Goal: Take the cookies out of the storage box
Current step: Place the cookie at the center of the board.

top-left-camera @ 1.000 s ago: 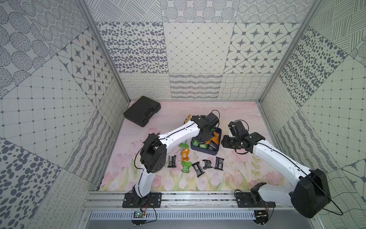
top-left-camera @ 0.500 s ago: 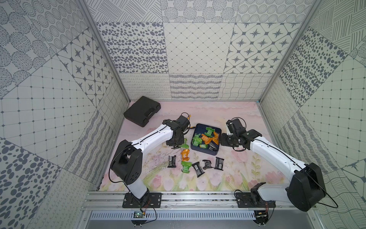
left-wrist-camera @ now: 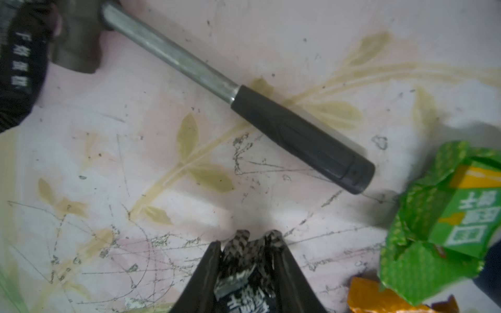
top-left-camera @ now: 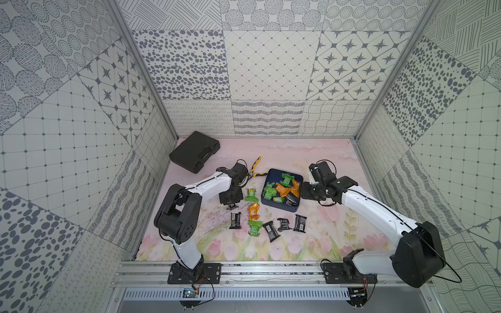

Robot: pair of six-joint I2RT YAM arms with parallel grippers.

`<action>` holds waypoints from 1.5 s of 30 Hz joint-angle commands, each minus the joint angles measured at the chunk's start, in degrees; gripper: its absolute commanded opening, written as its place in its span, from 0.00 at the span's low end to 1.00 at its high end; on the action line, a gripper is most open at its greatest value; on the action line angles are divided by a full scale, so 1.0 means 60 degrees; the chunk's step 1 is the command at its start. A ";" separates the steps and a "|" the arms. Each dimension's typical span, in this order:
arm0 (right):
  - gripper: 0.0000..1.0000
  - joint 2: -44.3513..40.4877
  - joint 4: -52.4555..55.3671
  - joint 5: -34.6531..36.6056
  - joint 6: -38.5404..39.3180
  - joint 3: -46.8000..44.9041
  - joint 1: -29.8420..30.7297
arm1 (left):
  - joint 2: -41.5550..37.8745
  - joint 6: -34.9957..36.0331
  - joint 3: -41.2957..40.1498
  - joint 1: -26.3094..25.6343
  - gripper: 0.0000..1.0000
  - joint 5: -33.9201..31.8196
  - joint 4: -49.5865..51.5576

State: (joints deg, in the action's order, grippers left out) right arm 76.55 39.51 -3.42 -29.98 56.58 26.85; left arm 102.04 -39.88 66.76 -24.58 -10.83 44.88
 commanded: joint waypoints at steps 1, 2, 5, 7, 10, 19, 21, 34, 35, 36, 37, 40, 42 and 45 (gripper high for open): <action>0.38 0.0159 -0.0377 -0.0175 0.0119 0.0281 -0.0031 | 0.0487 0.0146 0.0108 0.0073 0.27 0.0347 -0.0747; 0.38 0.0177 -0.0392 -0.0204 0.0126 0.0284 -0.0038 | 0.0543 0.0151 0.0123 0.0069 0.29 0.0366 -0.0807; 0.40 0.0269 -0.0417 -0.0211 0.0118 0.0362 -0.0008 | 0.0586 0.0128 0.0138 0.0077 0.37 0.0388 -0.0828; 0.43 0.0357 -0.0403 -0.0148 0.0119 0.0404 0.0021 | 0.0543 0.0073 0.0095 0.0100 0.40 0.0397 -0.0826; 0.47 0.0485 -0.0403 -0.0202 0.0126 0.0482 0.0077 | 0.0302 -0.0065 0.0015 0.0124 0.44 0.0414 -0.0787; 0.53 0.1299 -0.1073 -0.1191 0.0371 0.0926 0.0382 | -0.1394 -0.0367 -0.0089 0.0148 0.56 -0.0051 -0.0870; 0.53 0.1707 -0.1610 -0.1860 0.0546 0.0944 0.0425 | -0.1811 -0.0455 -0.0139 0.0153 0.56 0.0243 -0.1151; 0.49 0.4404 -0.2976 -0.3572 0.1519 0.1840 0.0447 | -0.1718 -0.0775 -0.0587 -0.0721 0.54 0.4636 -0.3937; 0.48 0.4543 -0.2975 -0.3586 0.1549 0.1902 0.0447 | -0.1624 -0.0841 -0.0595 -0.0827 0.53 0.4700 -0.4003; 0.48 0.4670 -0.2978 -0.3630 0.1543 0.1936 0.0446 | -0.1522 -0.0894 -0.0585 -0.0930 0.53 0.4776 -0.4076; 0.47 0.4789 -0.3002 -0.3676 0.1541 0.1973 0.0438 | -0.1388 -0.1003 -0.0579 -0.1002 0.52 0.4854 -0.4157; 0.46 0.5028 -0.3164 -0.3746 0.1474 0.1974 0.0461 | -0.1088 -0.1215 -0.0554 -0.1204 0.50 0.4997 -0.4427; 0.46 0.5170 -0.3332 -0.3808 0.1379 0.1952 0.0471 | -0.0893 -0.1273 -0.0523 -0.1248 0.47 0.5040 -0.4534; 0.43 0.5371 -0.3540 -0.3898 0.1226 0.1956 0.0502 | -0.0600 -0.1348 -0.0448 -0.1302 0.41 0.5049 -0.4592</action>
State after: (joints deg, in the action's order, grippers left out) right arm 107.44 21.65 -25.63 -22.20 67.46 29.28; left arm 96.38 -45.65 63.37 -31.62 14.96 21.65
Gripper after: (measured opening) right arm 0.436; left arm 0.424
